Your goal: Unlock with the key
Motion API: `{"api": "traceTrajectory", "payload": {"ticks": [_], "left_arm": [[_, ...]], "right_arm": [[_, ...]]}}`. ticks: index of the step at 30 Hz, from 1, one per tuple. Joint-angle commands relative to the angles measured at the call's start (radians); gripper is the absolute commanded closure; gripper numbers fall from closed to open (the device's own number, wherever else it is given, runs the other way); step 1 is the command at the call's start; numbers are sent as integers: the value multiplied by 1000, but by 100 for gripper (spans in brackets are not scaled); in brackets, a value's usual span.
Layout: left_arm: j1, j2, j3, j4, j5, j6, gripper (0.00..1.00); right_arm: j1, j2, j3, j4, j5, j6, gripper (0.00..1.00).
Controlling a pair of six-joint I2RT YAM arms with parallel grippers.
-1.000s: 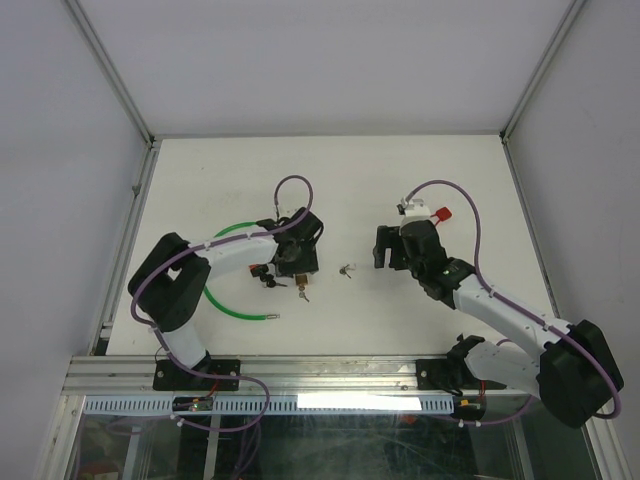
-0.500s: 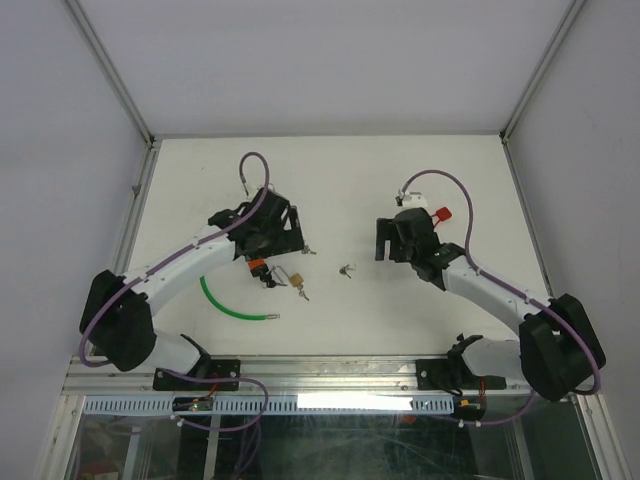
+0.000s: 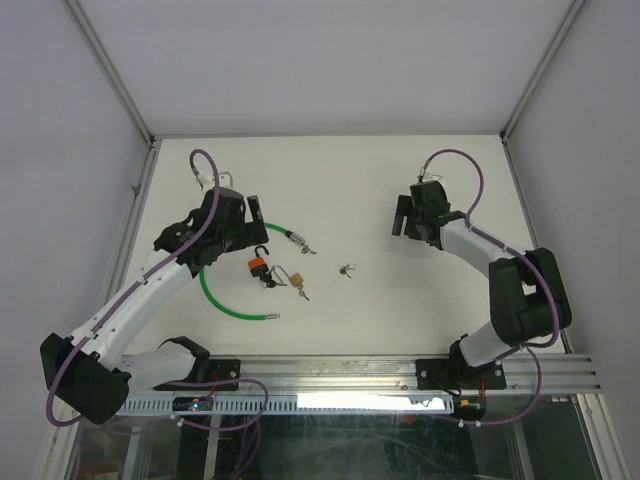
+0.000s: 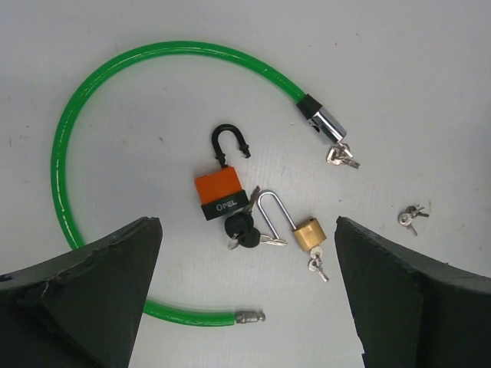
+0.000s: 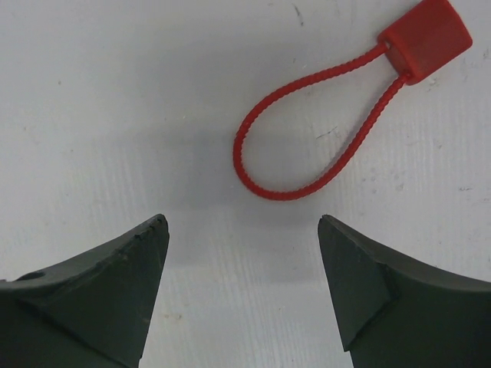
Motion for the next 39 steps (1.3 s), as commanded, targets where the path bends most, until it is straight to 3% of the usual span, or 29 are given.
{"api": "traceTrajectory", "payload": {"ticks": [1, 9, 15, 23, 28, 33, 39], "left_arm": [[24, -32, -55, 64, -58, 75, 1], [67, -34, -97, 78, -28, 87, 1], [96, -52, -101, 78, -17, 84, 1], [115, -82, -107, 84, 16, 83, 1], [124, -88, -110, 85, 17, 81, 1], [130, -90, -112, 85, 15, 82, 1], [135, -93, -112, 88, 25, 81, 1]], "right_arm": [[-61, 70, 91, 1, -74, -7, 19], [-114, 183, 154, -43, -121, -5, 24], [-105, 218, 149, -66, -239, 48, 28], [46, 275, 213, -76, -311, 119, 32], [131, 358, 351, -70, -370, 111, 32], [113, 341, 431, -150, -226, 38, 32], [1, 254, 384, -173, -146, -30, 31]]}}
